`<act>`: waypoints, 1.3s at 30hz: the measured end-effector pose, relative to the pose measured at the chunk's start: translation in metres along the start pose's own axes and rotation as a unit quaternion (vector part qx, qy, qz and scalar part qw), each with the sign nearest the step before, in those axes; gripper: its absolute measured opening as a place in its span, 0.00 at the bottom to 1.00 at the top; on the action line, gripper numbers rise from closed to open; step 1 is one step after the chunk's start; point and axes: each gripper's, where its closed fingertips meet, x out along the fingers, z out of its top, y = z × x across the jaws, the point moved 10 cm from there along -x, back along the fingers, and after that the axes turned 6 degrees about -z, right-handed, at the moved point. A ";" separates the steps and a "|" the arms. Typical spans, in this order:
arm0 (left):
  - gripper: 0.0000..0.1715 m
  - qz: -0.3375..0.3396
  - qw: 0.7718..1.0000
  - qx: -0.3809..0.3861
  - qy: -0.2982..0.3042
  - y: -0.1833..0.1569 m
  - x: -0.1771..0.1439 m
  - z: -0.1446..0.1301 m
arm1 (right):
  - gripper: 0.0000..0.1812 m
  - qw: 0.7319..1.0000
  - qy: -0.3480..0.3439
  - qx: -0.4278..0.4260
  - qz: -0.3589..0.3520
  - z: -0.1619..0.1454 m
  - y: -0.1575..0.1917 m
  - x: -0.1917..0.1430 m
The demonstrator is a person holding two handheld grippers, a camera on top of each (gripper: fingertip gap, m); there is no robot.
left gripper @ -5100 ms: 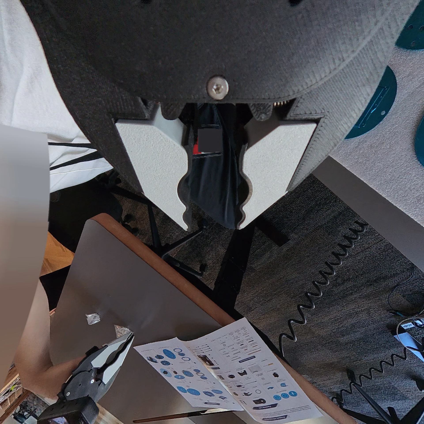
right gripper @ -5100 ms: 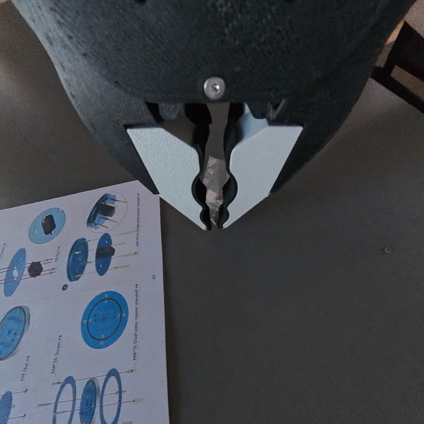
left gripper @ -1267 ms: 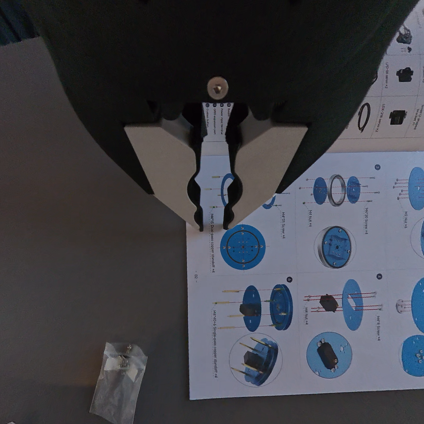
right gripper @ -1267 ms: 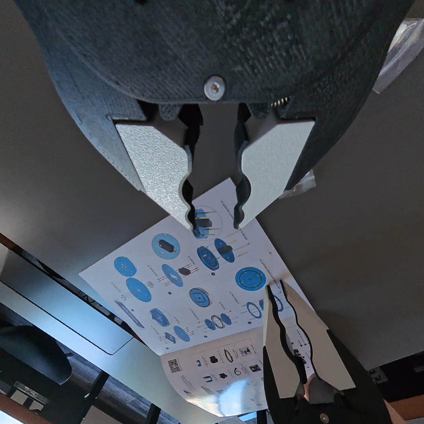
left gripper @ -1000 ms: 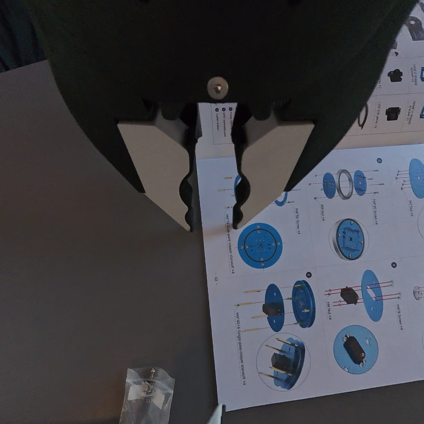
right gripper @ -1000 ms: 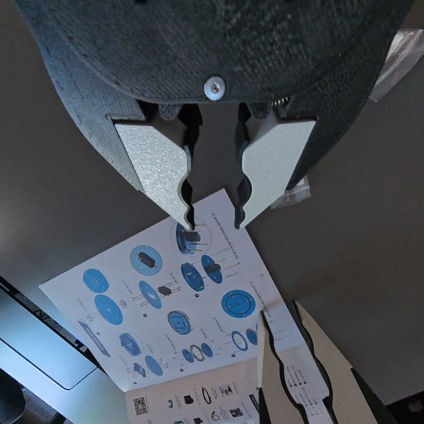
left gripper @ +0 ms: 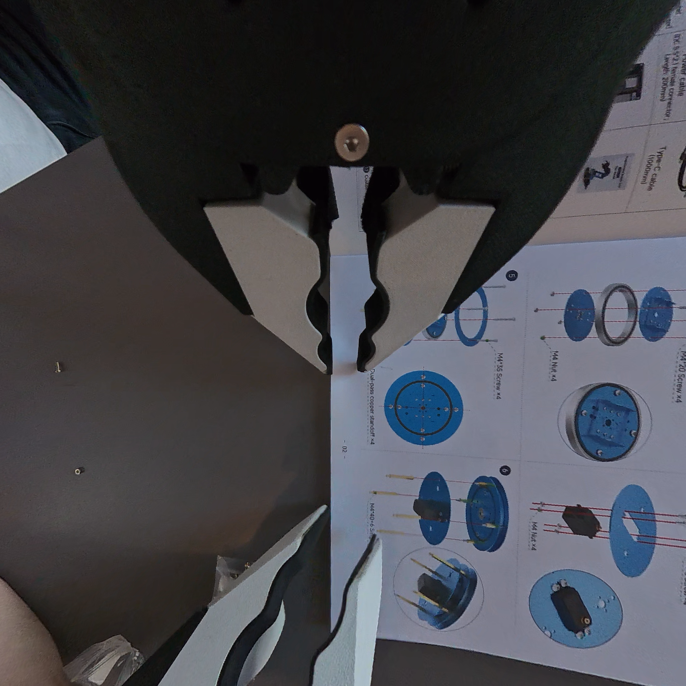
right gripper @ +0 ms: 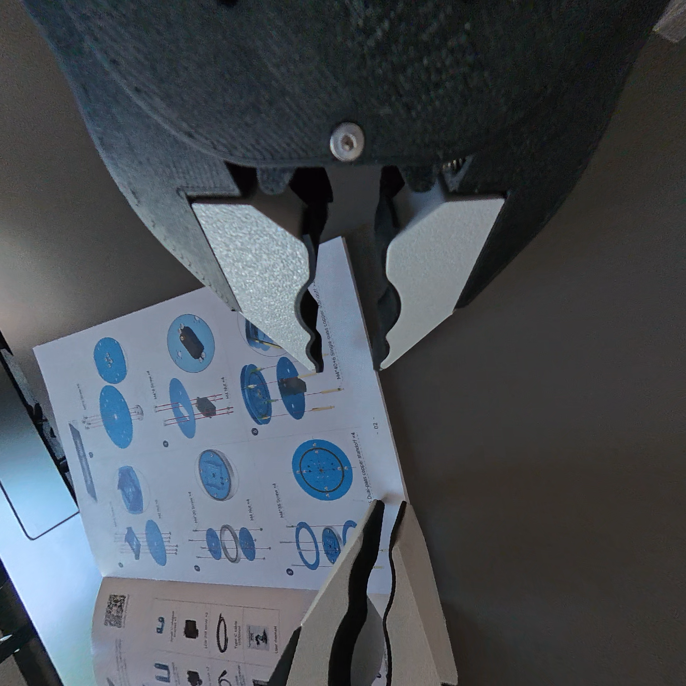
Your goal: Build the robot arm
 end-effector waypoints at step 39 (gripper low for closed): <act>0.00 0.270 0.933 0.027 -0.235 -0.032 -0.040 0.011 | 0.21 0.965 -0.172 -0.044 -0.195 0.024 -0.014 -0.065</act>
